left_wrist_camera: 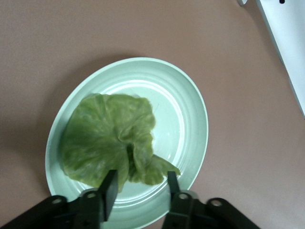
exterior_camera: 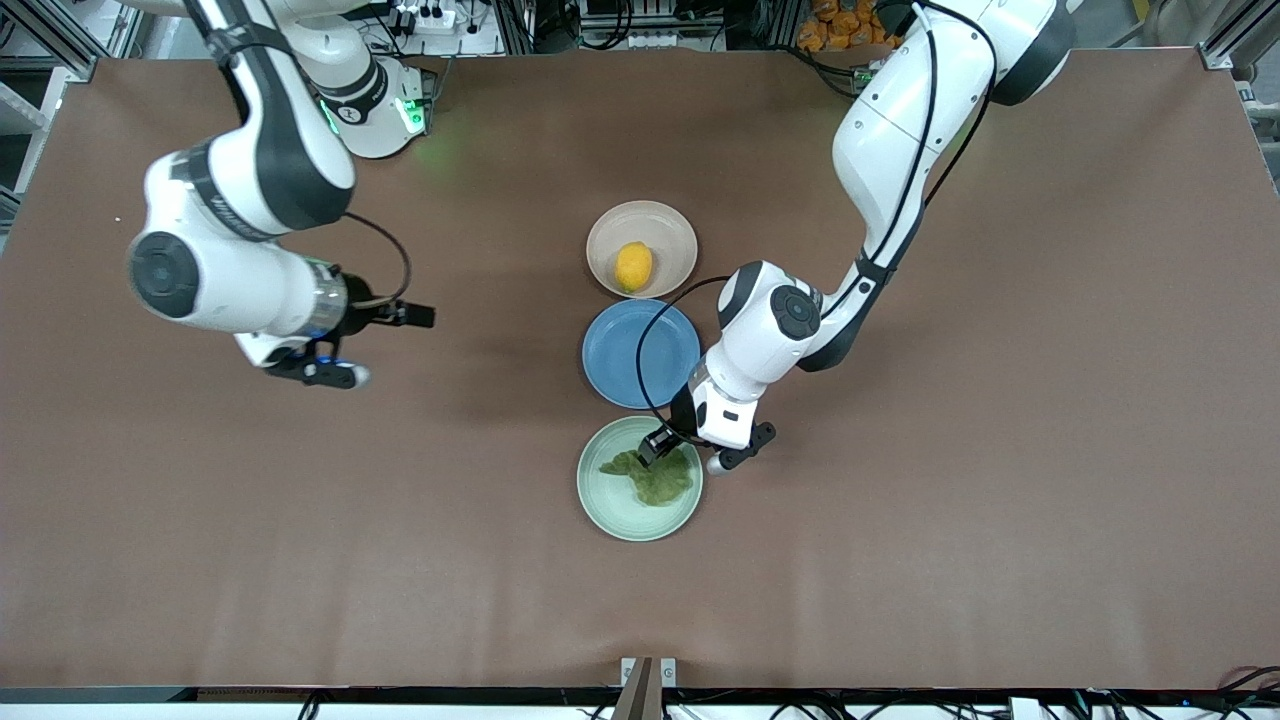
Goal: Place lemon and lettuce in plates
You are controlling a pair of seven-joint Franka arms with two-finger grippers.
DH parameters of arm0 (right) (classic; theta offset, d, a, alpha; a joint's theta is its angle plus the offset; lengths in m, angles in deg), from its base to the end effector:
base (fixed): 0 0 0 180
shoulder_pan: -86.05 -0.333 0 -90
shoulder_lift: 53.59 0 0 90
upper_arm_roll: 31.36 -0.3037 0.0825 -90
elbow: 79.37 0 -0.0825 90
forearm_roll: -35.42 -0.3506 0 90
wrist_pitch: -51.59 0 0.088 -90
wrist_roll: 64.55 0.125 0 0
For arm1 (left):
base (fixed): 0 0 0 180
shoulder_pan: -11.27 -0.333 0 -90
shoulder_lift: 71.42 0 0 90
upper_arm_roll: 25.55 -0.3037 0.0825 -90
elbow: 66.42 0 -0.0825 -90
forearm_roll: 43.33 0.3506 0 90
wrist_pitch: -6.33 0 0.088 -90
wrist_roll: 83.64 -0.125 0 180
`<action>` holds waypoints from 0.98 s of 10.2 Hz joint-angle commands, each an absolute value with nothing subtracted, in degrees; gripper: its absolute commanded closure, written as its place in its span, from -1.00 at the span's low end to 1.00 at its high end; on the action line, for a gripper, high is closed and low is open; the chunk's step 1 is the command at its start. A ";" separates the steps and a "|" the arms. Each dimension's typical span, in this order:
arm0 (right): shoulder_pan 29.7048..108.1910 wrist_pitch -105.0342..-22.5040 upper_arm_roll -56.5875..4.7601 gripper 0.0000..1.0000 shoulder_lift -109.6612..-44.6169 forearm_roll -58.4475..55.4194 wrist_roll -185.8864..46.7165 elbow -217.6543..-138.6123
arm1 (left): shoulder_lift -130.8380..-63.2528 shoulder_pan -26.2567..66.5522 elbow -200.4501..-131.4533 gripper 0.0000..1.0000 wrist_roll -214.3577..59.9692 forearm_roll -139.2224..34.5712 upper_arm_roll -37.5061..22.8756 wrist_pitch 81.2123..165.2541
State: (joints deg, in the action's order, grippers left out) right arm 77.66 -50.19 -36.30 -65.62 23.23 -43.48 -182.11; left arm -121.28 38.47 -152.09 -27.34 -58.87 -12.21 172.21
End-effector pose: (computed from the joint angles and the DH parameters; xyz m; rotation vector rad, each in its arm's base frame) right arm 0.5360 0.1473 0.4022 -2.9534 0.2997 0.4200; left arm 0.5873 -0.4321 0.2175 2.4166 0.8163 0.1801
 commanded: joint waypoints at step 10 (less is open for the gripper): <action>86.66 -36.74 -37.25 -1.00 -55.97 34.72 -51.37 -168.58 | -102.47 26.85 -151.32 -1.00 -44.93 -43.25 -17.64 144.37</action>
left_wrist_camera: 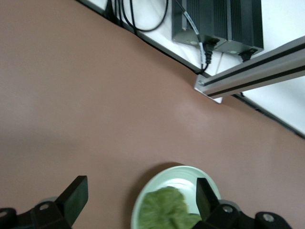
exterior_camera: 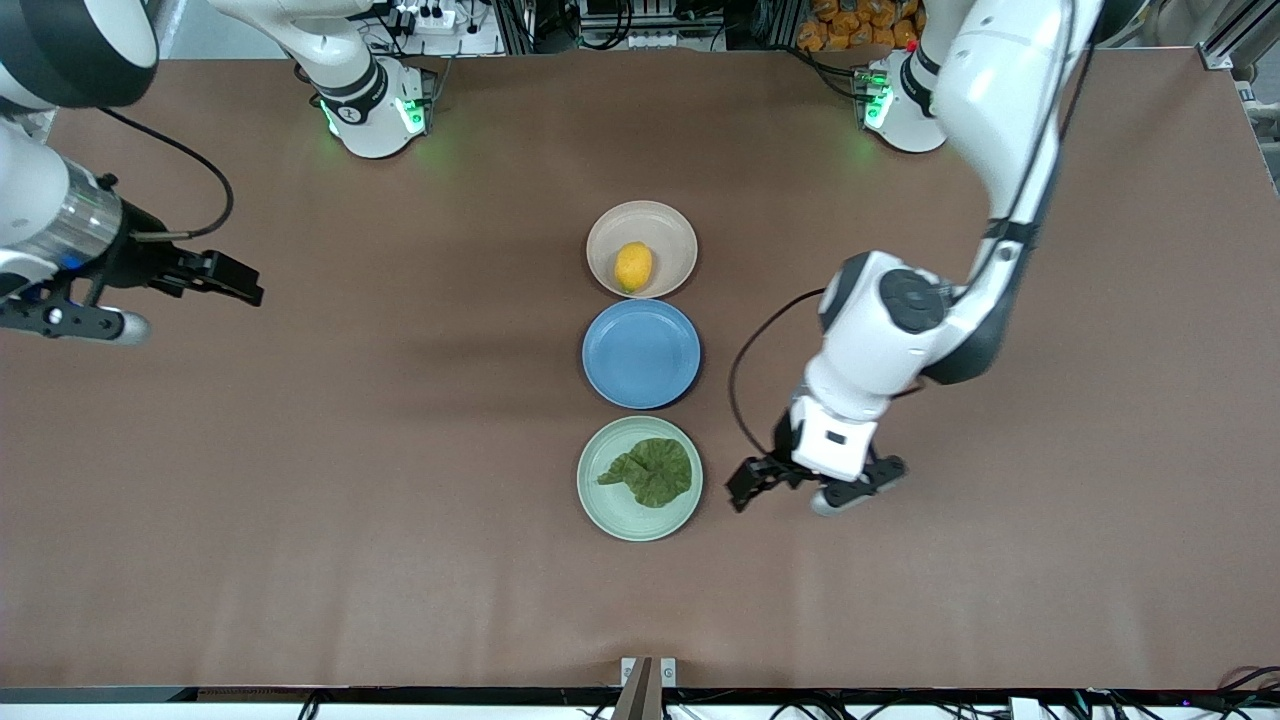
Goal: Place lemon and lettuce in plates
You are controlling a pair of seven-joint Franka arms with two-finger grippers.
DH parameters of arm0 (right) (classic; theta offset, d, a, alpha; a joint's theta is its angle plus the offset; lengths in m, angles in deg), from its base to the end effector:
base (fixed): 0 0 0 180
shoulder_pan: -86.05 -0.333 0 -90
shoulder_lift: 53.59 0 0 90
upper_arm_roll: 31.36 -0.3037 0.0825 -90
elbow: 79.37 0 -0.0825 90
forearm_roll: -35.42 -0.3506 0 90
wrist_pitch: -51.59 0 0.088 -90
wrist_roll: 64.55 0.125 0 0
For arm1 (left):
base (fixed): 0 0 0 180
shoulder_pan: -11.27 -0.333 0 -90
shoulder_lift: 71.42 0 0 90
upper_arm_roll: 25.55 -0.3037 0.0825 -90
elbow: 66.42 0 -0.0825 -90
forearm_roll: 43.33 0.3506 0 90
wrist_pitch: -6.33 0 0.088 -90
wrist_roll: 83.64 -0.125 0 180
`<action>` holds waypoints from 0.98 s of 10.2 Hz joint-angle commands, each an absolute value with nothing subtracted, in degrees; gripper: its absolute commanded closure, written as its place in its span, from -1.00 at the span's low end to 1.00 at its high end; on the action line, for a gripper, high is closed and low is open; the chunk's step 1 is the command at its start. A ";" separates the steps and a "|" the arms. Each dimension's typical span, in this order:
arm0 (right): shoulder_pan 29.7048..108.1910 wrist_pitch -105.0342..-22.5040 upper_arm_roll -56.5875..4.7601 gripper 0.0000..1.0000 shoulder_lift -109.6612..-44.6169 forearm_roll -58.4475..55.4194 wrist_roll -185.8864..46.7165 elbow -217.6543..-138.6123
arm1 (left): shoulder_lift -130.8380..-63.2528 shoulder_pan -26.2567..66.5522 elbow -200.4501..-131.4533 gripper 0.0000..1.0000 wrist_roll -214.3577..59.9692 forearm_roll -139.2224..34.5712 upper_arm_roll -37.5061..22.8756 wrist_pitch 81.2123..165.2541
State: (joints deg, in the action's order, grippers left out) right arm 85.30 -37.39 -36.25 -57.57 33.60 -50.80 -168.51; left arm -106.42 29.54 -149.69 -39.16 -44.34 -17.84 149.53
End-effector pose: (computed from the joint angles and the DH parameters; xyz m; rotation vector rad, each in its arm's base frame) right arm 0.5338 0.0553 0.5627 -3.1064 0.2211 0.1205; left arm 0.6575 -0.2982 0.3678 2.7370 0.5207 0.4403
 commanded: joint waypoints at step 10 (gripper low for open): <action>88.60 -36.21 -37.52 -1.00 -54.73 34.28 -53.92 -168.50 | -81.29 12.96 -151.32 -1.00 -66.51 -43.60 -17.56 107.18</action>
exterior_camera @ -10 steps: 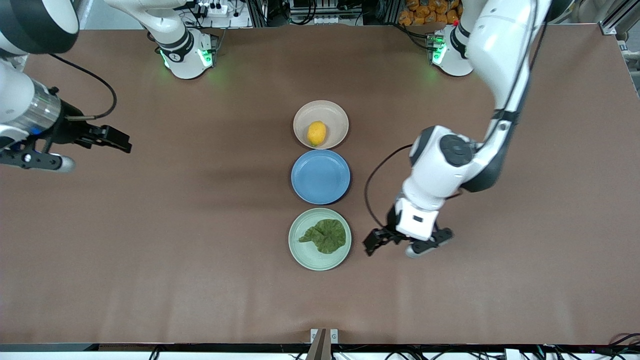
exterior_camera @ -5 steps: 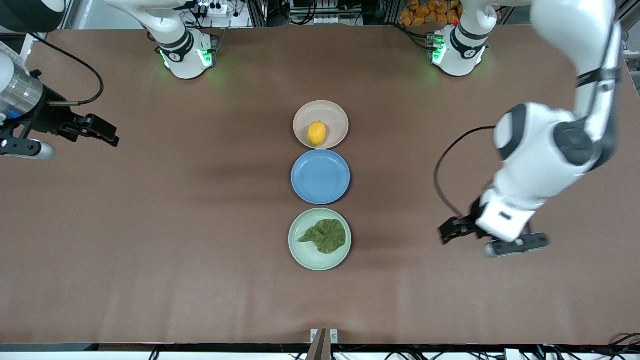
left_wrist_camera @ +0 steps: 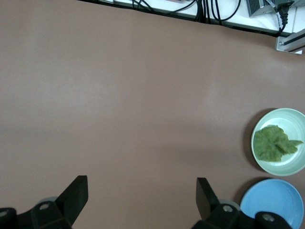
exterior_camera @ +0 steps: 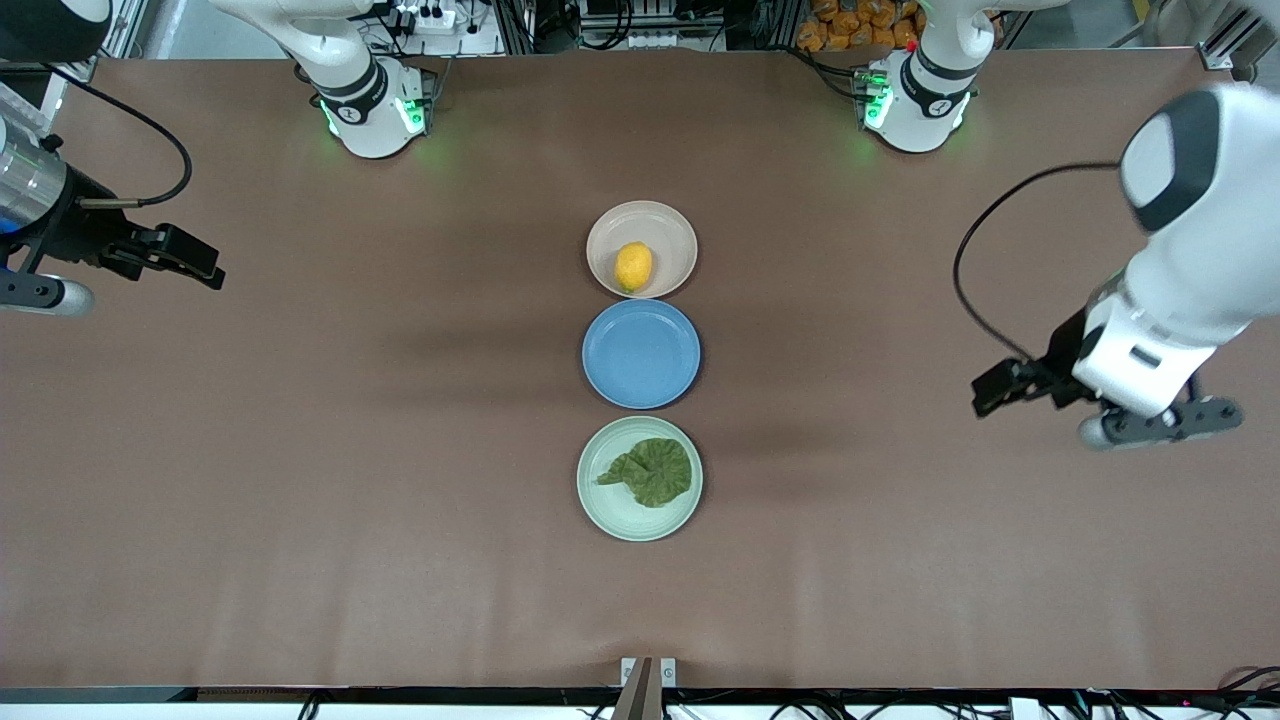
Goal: Place lemon and lettuce in plates
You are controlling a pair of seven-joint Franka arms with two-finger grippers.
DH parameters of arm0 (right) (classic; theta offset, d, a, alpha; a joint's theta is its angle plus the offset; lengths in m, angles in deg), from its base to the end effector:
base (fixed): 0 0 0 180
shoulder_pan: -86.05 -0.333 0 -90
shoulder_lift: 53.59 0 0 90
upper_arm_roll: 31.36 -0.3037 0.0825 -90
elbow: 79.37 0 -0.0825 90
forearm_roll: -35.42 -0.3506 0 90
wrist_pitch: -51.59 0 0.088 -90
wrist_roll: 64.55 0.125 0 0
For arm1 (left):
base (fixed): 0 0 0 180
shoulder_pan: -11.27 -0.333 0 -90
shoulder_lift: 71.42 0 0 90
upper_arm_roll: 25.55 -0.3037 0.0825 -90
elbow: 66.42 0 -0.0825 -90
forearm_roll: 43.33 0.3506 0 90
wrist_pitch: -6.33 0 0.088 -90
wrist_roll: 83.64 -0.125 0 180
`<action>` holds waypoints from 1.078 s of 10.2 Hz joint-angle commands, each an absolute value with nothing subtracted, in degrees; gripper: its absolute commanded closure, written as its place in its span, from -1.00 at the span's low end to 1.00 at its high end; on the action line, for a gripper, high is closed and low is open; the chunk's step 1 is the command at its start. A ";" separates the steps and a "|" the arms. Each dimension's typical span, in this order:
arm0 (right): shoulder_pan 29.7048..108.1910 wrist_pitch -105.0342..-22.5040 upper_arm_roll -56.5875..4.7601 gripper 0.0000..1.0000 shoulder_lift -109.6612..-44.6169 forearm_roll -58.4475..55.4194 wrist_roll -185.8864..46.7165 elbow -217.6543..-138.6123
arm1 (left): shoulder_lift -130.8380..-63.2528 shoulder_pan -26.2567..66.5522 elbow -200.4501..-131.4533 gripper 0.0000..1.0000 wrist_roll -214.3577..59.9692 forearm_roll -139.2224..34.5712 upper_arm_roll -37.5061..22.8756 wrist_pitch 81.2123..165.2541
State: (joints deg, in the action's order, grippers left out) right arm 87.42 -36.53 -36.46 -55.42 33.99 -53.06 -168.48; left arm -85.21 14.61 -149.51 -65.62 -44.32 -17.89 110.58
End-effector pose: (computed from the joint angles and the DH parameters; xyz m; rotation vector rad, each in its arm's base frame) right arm 0.5245 0.0367 0.5816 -3.1123 0.2107 0.0817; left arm 0.6034 -0.1101 0.5367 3.0503 0.2010 0.1752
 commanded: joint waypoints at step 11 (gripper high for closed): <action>88.68 -37.79 -37.25 -1.00 -55.61 34.54 -54.09 -163.66 | -73.89 8.64 -151.67 -1.00 -69.06 -43.95 -17.47 99.32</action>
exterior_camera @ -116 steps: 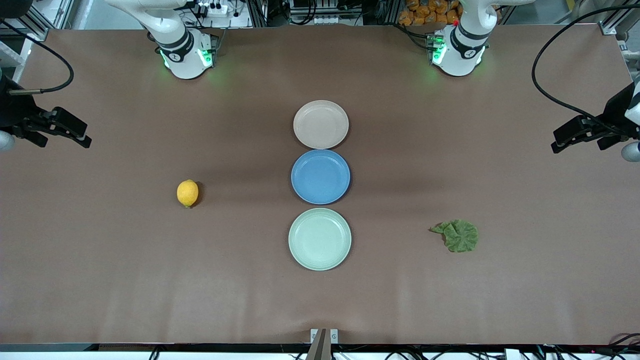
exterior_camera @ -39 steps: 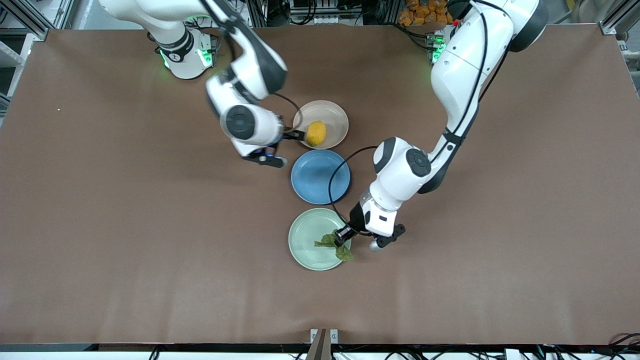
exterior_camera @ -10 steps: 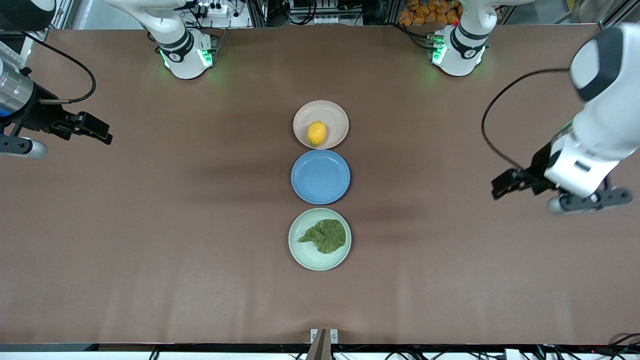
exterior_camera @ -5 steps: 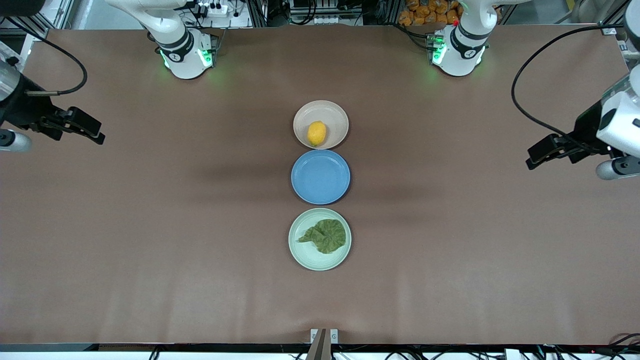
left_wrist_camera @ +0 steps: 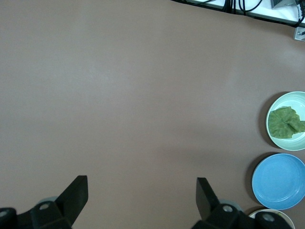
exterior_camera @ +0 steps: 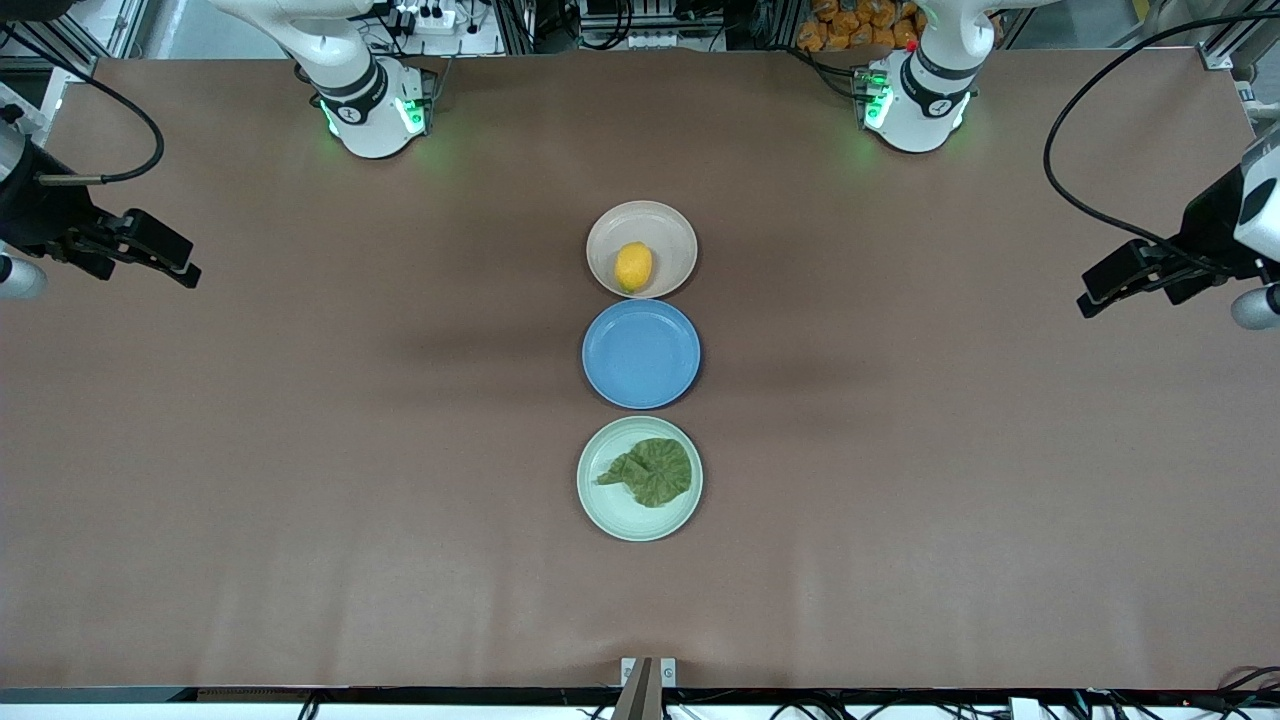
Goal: Place lemon and lettuce in plates
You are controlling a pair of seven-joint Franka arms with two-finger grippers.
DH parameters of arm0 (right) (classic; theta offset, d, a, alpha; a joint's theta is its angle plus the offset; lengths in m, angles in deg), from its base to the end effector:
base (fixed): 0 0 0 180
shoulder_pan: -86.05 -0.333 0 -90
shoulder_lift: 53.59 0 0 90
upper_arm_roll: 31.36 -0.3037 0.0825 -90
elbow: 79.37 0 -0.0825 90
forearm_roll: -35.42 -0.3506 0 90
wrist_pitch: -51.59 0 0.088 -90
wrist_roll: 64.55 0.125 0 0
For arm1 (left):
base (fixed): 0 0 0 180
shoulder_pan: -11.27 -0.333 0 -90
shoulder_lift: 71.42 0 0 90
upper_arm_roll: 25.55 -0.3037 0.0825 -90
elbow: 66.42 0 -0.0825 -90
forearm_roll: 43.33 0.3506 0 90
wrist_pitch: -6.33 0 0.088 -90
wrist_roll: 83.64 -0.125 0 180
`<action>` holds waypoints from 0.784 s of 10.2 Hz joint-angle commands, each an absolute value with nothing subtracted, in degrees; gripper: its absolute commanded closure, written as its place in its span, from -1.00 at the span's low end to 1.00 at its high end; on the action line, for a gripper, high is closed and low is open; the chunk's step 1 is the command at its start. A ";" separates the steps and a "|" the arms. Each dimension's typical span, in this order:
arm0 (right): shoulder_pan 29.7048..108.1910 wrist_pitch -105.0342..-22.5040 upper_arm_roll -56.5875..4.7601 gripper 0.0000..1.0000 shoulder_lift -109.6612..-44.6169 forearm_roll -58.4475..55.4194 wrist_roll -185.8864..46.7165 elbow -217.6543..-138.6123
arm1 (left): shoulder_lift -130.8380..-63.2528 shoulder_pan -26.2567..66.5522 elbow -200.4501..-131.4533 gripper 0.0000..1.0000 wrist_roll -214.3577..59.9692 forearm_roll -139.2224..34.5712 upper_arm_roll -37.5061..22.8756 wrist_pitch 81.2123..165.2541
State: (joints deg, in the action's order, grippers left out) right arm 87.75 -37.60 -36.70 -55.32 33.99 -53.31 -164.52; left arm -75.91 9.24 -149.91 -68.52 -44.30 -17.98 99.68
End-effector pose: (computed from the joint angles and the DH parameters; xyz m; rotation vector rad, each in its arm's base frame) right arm 0.5289 0.0360 0.6143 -3.1016 0.2048 -0.0568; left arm 0.5501 -0.0523 0.6083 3.0839 0.2601 0.1363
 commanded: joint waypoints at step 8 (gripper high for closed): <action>88.94 -38.68 -36.29 -1.00 -55.70 37.27 -56.11 -164.19 | -74.15 8.81 -151.58 -1.00 -66.33 -44.82 -16.15 98.09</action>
